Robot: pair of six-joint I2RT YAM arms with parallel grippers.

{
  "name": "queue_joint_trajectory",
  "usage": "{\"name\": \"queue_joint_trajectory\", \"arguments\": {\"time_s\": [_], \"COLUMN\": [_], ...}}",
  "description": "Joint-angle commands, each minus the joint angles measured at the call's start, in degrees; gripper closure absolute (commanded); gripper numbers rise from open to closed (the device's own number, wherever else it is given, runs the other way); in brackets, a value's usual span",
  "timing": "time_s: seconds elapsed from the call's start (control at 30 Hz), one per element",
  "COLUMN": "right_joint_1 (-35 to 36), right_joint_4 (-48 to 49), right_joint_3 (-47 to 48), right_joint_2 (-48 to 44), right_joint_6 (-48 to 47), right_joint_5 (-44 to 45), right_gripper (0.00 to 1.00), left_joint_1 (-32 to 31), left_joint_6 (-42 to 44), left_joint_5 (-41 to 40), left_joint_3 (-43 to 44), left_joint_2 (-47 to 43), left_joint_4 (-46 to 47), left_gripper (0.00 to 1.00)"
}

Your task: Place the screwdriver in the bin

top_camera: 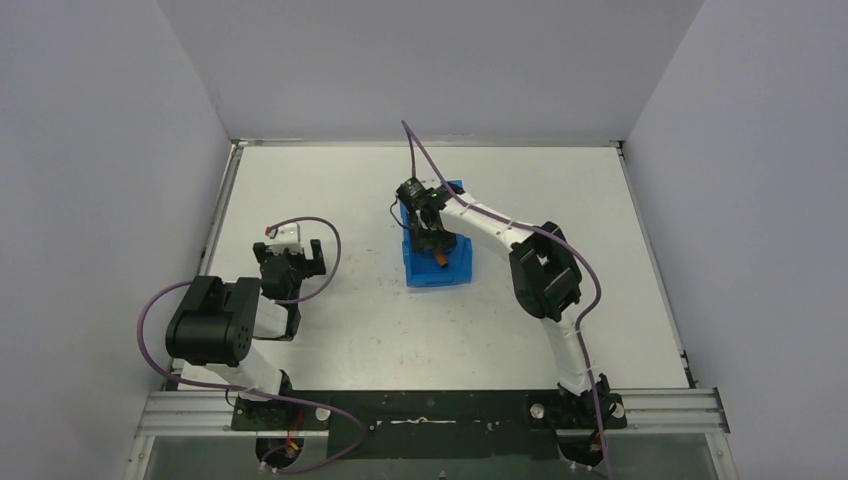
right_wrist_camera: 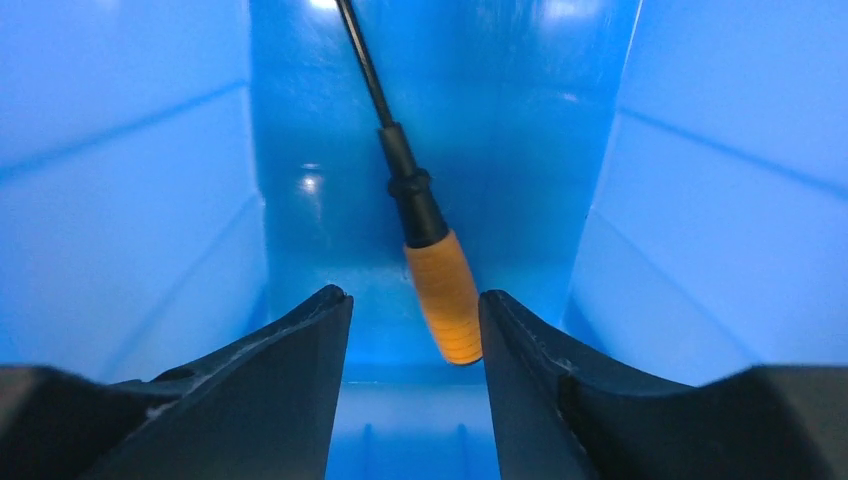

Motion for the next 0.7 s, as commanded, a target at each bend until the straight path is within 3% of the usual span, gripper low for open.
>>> {"name": "queue_joint_trajectory", "arguments": {"time_s": [0.0, 0.17, 0.33, 0.37, 0.4, 0.67], "right_joint_1": [-0.3, -0.6, -3.6, -4.7, -6.1, -21.6], "right_joint_4": [-2.8, -6.9, -3.5, -1.5, 1.0, 28.8], "right_joint_3": [7.2, 12.5, 9.0, 6.3, 2.7, -37.6], "right_joint_2": [-2.8, -7.6, -17.8, -20.8, -23.8, -52.2], "right_joint_6": [0.6, 0.2, -0.5, -0.8, -1.4, -5.4], "right_joint_5": [2.8, 5.3, 5.7, 5.4, 5.1, 7.9], "right_gripper": [0.48, 0.40, 0.08, 0.01, 0.00, 0.00], "left_joint_1": [0.1, 0.1, 0.1, 0.1, 0.1, 0.2], "left_joint_6": [-0.3, -0.4, -0.3, -0.4, -0.4, -0.2], "left_joint_5": [-0.3, -0.3, -0.2, -0.2, -0.2, -0.1], "left_joint_3": [1.0, 1.0, 1.0, 1.0, 1.0, 1.0], "left_joint_2": [-0.1, -0.1, -0.2, -0.1, -0.2, 0.0], "left_joint_4": [3.2, 3.2, 3.2, 3.1, 3.2, 3.3], "left_gripper": [0.03, 0.03, 0.03, 0.03, 0.03, 0.03]}}
